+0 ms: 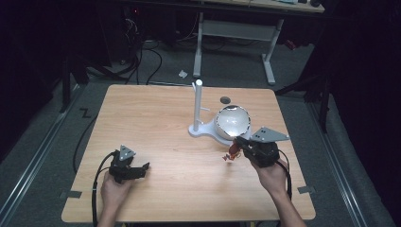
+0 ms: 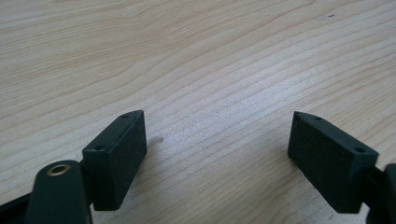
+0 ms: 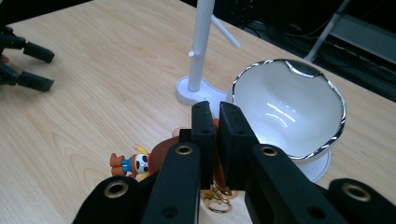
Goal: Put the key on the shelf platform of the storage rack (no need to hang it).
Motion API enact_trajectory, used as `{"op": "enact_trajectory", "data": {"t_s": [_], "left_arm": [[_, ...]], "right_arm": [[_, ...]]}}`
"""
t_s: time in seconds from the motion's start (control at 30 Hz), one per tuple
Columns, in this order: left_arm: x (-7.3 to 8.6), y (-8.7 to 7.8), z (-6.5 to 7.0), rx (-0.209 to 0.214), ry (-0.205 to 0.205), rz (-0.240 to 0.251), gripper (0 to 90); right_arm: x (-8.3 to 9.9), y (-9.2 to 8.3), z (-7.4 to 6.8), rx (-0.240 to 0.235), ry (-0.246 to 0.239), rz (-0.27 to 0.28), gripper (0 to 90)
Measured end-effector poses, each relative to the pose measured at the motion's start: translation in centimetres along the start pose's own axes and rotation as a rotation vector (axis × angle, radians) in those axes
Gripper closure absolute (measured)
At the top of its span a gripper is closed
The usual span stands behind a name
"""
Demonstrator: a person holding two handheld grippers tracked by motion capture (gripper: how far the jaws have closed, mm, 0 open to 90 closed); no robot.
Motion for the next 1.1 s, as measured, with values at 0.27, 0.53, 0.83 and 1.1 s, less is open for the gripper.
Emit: {"op": "enact_trajectory", "data": {"t_s": [0.27, 0.53, 0.83, 1.1], "left_arm": [[0.0, 0.0, 0.0, 0.001, -0.003, 0.001, 19.9], [0.0, 0.0, 0.0, 0.000, -0.002, 0.001, 20.0], [0.0, 0.0, 0.0, 0.001, -0.002, 0.001, 20.0], [0.0, 0.0, 0.0, 0.001, -0.001, 0.000, 20.1]], "right_arm": [[-1.9, -1.0, 1.2, 0.016, -0.002, 0.021, 85.8], [-3.6, -1.4, 2.2, 0.038, -0.021, 0.015, 85.8], [-4.9, -1.5, 3.5, 0.045, -0.001, 0.020, 85.8], [-5.9, -1.0, 4.8, 0.062, 0.018, 0.013, 85.8]]}}
Point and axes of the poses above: each handheld gripper's, and its own axes: y roughly forward along the jaws, x roughly out of its underside, z roughly to its right, the point moved 1 cm from there along y, roughly forward along the jaws, and after that the axes turned 5 degrees about -z, right-handed, at the moved point
